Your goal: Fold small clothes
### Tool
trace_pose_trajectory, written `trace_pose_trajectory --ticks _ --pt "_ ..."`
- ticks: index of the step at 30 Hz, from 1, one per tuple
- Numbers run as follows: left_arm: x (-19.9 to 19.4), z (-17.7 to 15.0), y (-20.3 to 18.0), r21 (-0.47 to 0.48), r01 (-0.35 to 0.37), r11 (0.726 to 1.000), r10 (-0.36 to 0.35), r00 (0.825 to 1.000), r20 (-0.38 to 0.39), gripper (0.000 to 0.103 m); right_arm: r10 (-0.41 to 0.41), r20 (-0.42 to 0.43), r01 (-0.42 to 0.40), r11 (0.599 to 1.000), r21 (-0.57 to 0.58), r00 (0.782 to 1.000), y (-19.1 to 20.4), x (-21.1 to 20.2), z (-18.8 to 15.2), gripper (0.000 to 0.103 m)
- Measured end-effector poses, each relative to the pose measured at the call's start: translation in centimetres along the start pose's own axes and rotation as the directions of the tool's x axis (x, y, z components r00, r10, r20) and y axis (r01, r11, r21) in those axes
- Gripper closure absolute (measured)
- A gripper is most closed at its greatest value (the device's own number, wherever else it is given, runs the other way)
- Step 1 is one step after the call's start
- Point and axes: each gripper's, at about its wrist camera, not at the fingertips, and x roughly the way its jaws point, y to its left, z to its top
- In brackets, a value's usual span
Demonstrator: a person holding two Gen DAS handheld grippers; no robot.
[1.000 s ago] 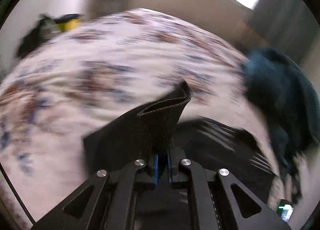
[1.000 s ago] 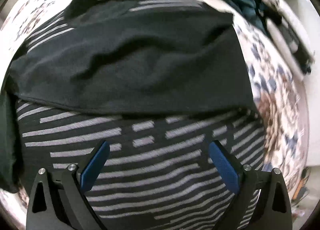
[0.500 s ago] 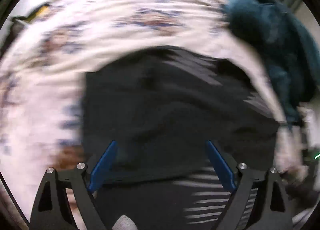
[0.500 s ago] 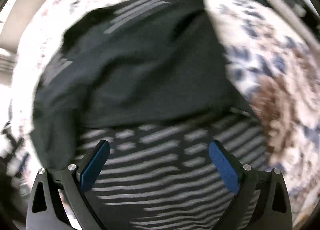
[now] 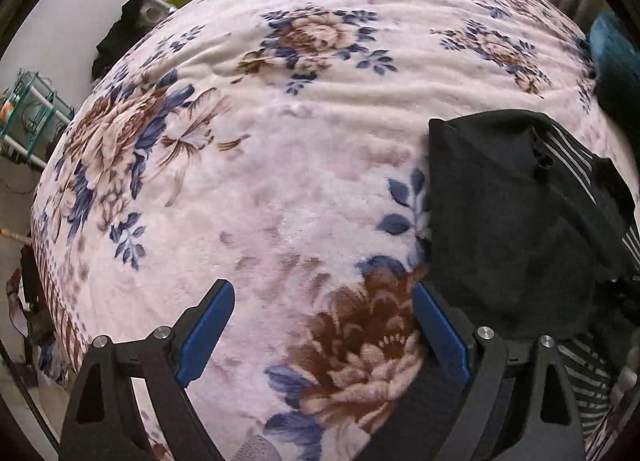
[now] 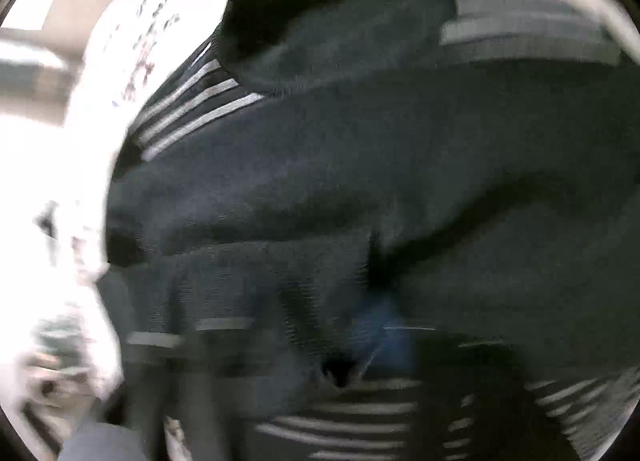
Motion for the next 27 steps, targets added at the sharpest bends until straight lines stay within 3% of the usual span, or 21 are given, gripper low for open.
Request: trace_pose_trajectory --ticks 4,10,11,14,19,27 --pt "0.3 1.1 -1.5 0.001 0.03 1.0 -0.03 1.0 0.007 0.012 -0.033 0.134 0.042 0.997 -0.07 0.99 -1.7 -5.0 -0.5 0.098" --pt "0.4 3.2 -6.4 0.049 0.101 0.994 -0.103 0.994 0.036 0.012 -0.162 0.284 0.161 0.987 0.029 0.945 -9.6 -13.1 0.3 0.098" --pt "0.5 3.6 -7.5 0.061 0.113 0.992 -0.115 0.992 0.041 0.012 -0.188 0.294 0.184 0.982 0.044 0.937 -9.2 -13.5 0.0 0.098" --pt "1.2 4.8 -11.0 0.111 0.141 0.984 -0.147 0.988 0.047 0.012 -0.282 0.286 0.257 0.959 0.122 0.916 -13.7 -14.5 1.2 0.098" --pt "3.0 7.5 -16.9 0.214 0.148 0.965 -0.165 0.984 0.061 0.012 -0.312 0.222 0.263 0.938 0.225 0.924 -16.8 -12.3 2.5 0.098" --pt "7.5 11.5 -21.5 0.314 0.063 0.947 -0.085 0.995 0.055 0.012 -0.351 0.217 0.301 0.925 0.232 0.911 -18.6 -10.7 2.6 0.098"
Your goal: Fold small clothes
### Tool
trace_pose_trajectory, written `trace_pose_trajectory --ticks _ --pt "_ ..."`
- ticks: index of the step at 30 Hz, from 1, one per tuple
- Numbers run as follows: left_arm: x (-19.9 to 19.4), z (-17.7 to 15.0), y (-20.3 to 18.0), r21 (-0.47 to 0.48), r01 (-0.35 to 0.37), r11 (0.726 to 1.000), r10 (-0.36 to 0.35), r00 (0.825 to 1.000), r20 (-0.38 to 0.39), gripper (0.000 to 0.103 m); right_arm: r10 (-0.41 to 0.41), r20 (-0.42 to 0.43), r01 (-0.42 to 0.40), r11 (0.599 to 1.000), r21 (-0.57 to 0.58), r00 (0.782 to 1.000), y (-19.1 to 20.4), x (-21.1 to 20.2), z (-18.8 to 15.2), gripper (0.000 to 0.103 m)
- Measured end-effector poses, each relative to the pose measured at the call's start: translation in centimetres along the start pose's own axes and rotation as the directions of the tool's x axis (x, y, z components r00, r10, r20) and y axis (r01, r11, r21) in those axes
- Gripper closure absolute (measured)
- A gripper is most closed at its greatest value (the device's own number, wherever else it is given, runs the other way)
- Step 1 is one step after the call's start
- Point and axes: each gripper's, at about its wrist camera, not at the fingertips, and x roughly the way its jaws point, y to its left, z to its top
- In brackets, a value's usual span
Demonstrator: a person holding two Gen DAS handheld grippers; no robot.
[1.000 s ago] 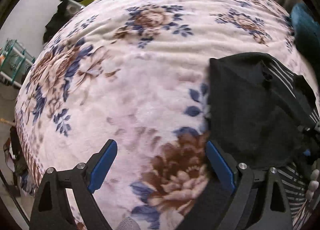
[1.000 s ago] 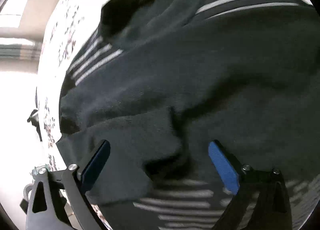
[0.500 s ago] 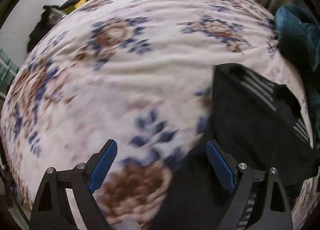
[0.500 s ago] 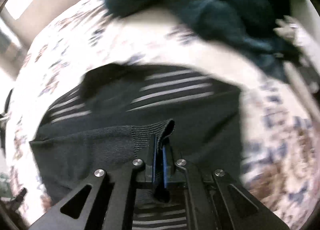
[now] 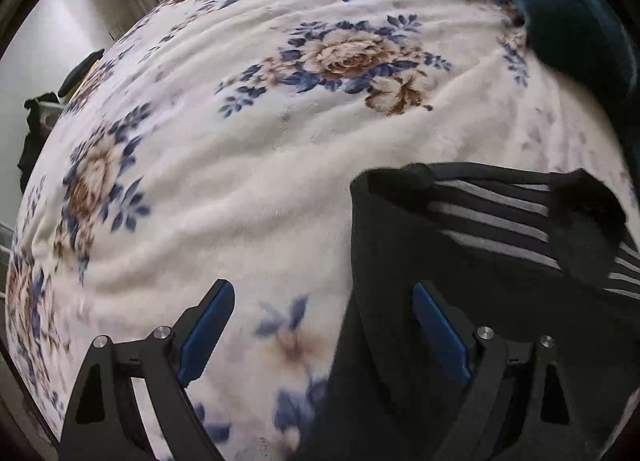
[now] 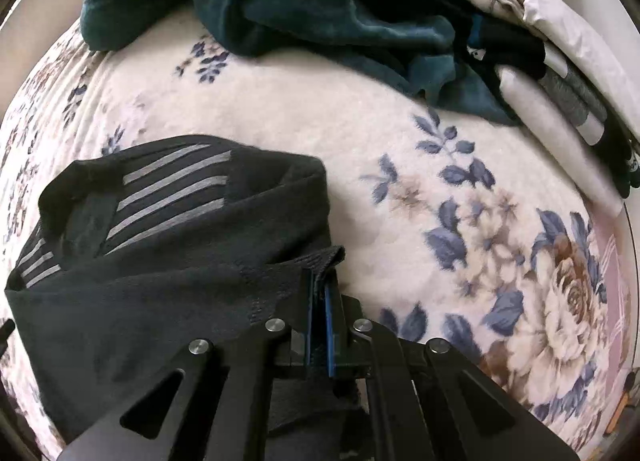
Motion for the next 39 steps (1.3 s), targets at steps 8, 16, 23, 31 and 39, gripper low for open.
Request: trace_pose_trajectory --ticks 8,16,23,31,39 --pt "4.0 3.3 -0.5 0.023 -0.018 1.0 0.02 0.998 -0.056 0.012 0.012 -0.154 -0.009 1.0 0.021 0.988 -0.9 1.5 0.6 0.058" --pt "-0.1 3.7 3.7 -0.123 0.016 0.992 -0.012 0.999 0.03 0.012 0.09 -0.213 -0.107 0.992 -0.069 0.973 1.5 0.6 -1.7 0.046" --pt "-2.9 0.9 7.6 -0.144 -0.28 0.949 0.294 0.952 0.088 0.012 0.025 -0.14 -0.044 0.99 -0.132 0.99 5.0 -1.5 -2.3 0.046" --pt "1.6 -2.6 10.9 -0.19 -0.332 0.924 0.324 0.943 -0.075 0.012 0.351 -0.312 -0.458 0.792 -0.404 0.883 26.9 -1.3 -0.9 0.046" --pt "1.6 -2.9 11.4 -0.203 -0.265 0.943 0.258 0.964 -0.058 0.012 0.202 -0.345 -0.389 0.649 -0.654 0.917 37.2 4.0 -3.6 0.1"
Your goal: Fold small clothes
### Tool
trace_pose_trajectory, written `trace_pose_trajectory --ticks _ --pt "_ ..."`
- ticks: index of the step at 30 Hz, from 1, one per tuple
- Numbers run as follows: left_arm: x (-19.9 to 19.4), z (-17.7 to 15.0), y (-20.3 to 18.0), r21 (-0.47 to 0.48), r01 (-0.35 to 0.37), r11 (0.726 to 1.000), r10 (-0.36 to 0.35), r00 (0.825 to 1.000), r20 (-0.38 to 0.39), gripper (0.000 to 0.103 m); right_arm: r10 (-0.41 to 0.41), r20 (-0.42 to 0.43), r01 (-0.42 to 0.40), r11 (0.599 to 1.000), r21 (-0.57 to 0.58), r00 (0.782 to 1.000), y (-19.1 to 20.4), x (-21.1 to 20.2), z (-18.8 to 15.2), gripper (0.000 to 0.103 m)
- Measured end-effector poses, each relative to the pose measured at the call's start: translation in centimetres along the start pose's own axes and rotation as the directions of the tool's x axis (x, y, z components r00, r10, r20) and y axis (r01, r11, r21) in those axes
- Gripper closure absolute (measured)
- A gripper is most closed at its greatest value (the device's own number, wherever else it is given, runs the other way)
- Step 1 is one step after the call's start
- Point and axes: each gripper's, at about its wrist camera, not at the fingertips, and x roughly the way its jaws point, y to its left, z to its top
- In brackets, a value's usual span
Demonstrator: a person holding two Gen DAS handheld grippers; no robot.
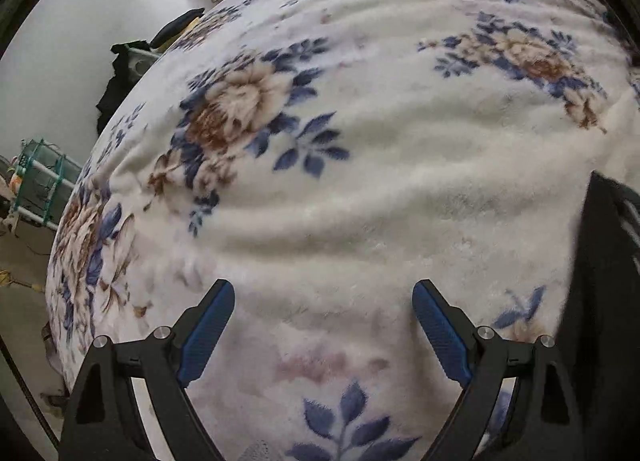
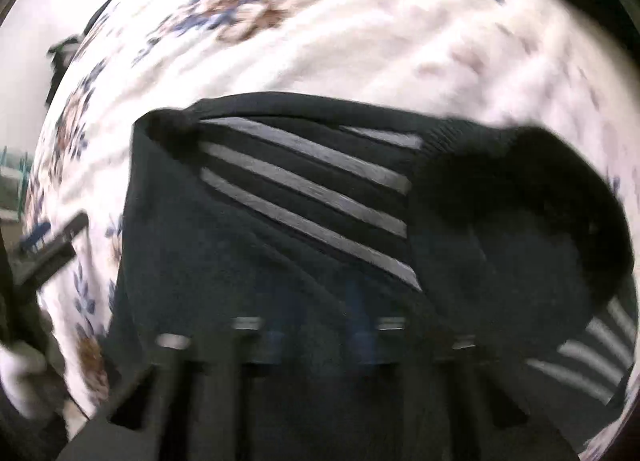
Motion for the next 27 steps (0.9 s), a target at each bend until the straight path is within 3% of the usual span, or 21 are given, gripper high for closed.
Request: trace_pose_trajectory --ticks 2,6,9,12,13,15,16,17,21,24,25,27 --pt "-0.4 0.7 -0.5 0.002 0.036 0.999 -0.036 0.999 0.007 0.012 -0.042 0.042 0.043 0.999 -0.012 0.998 0.4 -0.9 -0.2 0.101" --pt "-1.1 2.4 -3.0 0.039 0.111 0.993 -0.111 0.994 0.017 0.012 -0.104 0.103 0.096 0.992 0.079 0.989 -1.1 -2.7 -0.8 0.101" --pt "-1.2 4.1 -6.2 0.094 0.175 0.98 -0.178 0.984 0.026 0.012 -0.114 0.073 0.103 0.984 0.144 0.991 -2.7 -2.7 -1.2 0.101" --pt "-0.7 5.3 -9.5 0.182 0.188 0.965 -0.194 0.981 0.019 0.012 -0.128 0.04 0.12 0.981 0.149 0.991 -2.9 -1.9 -1.0 0.101" --pt "-0.5 5.7 -10.7 0.223 0.188 0.957 -0.195 0.981 0.012 0.012 -0.114 0.022 0.109 0.98 0.168 0.993 -3.1 -1.9 -1.0 0.096" --pt "-0.7 6.1 -11.5 0.265 0.174 0.948 -0.184 0.983 0.011 0.012 -0.034 -0.015 0.037 0.961 0.273 0.999 -5.0 -2.3 -1.5 0.072" --pt "-1.2 6.1 -11.4 0.271 0.18 0.946 -0.192 0.981 0.02 0.012 -0.008 0.004 0.007 0.946 0.326 1.0 -6.1 -3.1 -2.4 0.055" --pt "-2.2 6.0 -11.1 0.276 0.191 0.942 -0.209 0.977 0.036 0.012 0.004 0.036 -0.017 0.929 0.371 0.999 -7.2 -4.2 -3.4 0.048" --pt "-4.9 4.4 -10.3 0.291 0.232 0.928 -0.256 0.965 0.048 0.012 -0.148 0.08 0.087 0.854 0.512 0.986 -12.5 -9.5 -9.9 0.048" --pt "-5.7 2.3 -11.2 0.321 0.265 0.909 -0.289 0.957 0.028 0.012 -0.279 0.059 0.174 0.736 0.654 0.958 -18.1 -13.4 -16.1 0.048" --pt "-5.5 2.1 -11.7 0.331 0.27 0.904 -0.292 0.956 0.019 0.012 -0.316 0.039 0.198 0.679 0.707 0.948 -20.2 -14.6 -18.2 0.048" --pt "-5.0 1.4 -13.1 0.347 0.267 0.899 -0.284 0.959 -0.002 0.012 -0.323 0.022 0.186 0.597 0.781 0.946 -23.9 -15.8 -21.6 0.048"
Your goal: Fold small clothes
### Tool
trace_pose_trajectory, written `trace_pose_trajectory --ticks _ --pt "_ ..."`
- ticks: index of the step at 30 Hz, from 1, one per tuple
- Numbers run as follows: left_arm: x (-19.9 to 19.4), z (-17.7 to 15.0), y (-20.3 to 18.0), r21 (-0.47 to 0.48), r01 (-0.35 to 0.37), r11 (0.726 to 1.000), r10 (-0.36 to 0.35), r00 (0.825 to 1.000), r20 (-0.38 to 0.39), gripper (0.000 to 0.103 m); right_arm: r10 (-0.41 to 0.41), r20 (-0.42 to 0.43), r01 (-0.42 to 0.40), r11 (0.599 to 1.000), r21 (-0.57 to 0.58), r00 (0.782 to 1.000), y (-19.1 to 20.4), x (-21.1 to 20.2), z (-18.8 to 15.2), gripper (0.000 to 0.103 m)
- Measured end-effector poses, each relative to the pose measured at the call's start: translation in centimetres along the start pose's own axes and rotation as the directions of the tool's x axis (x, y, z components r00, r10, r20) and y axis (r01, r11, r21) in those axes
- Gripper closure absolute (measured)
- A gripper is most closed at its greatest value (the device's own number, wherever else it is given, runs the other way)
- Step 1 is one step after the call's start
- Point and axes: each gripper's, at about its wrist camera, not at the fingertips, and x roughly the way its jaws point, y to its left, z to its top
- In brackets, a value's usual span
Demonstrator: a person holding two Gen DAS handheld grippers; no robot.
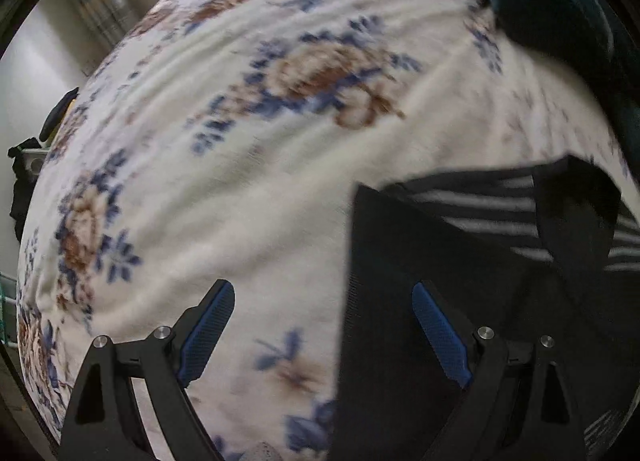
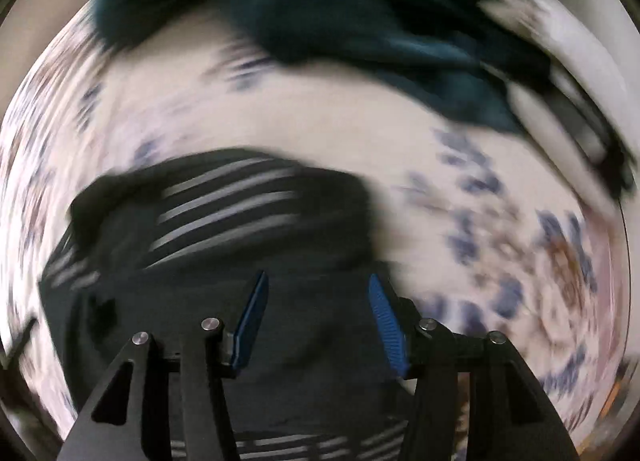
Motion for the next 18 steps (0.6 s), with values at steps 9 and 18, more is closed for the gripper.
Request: trace_pose_trajectory --ticks 9,18 --pt "2.7 -0.9 -2.4 0.098 -0.104 0.99 0.104 0.995 0.001 0.002 -0.012 -0.079 0.009 0.999 -0.047 0.997 -2.0 4.9 -1.3 0.086" --pt "3.1 0.0 0.4 0.045 -0.148 0.988 0.148 0.989 -0.018 0.002 -0.004 0.1 0.019 0.99 -0.143 0.995 0.2 -0.7 -1.5 0.103"
